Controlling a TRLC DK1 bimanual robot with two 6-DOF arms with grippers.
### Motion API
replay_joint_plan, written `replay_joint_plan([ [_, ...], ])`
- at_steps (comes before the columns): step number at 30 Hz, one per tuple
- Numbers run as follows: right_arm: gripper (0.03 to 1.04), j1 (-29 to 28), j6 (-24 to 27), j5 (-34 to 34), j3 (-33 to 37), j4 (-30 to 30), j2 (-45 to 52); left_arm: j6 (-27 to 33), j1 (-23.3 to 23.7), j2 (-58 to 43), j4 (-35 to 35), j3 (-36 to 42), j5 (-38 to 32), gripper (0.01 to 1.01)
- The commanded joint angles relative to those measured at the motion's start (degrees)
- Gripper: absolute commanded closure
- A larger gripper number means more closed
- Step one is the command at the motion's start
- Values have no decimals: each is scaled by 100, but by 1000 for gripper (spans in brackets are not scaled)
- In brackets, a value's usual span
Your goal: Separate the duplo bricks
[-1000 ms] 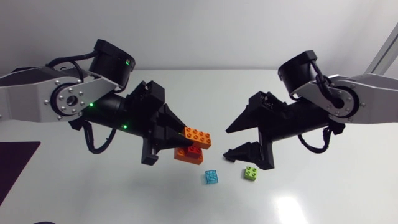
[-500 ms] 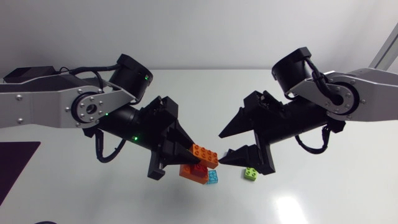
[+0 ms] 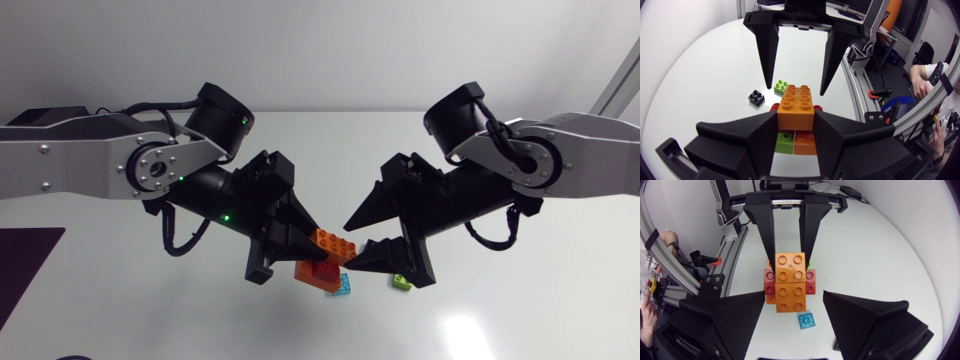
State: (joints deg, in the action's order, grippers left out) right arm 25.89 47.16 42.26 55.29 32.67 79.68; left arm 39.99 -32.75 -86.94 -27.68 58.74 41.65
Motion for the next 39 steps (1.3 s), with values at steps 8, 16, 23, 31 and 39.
replay_joint_plan([
  [8, 621, 109, 57, 125, -115, 12, 136, 53, -47, -148, -27, 226, 71, 679],
  [16, 628, 180, 48, 125, -203, -41, 197, 53, -47, -139, -36, 252, 71, 679],
  [23, 734, 206, 66, 133, -308, -41, 180, 44, -73, -139, -44, 261, 71, 679],
  [31, 813, -14, 57, 564, -53, 205, 259, 132, -170, -113, -44, 103, 10, 679],
  [39, 815, -427, 127, 916, 211, 442, 496, 176, -170, 19, -44, -47, -69, 679],
])
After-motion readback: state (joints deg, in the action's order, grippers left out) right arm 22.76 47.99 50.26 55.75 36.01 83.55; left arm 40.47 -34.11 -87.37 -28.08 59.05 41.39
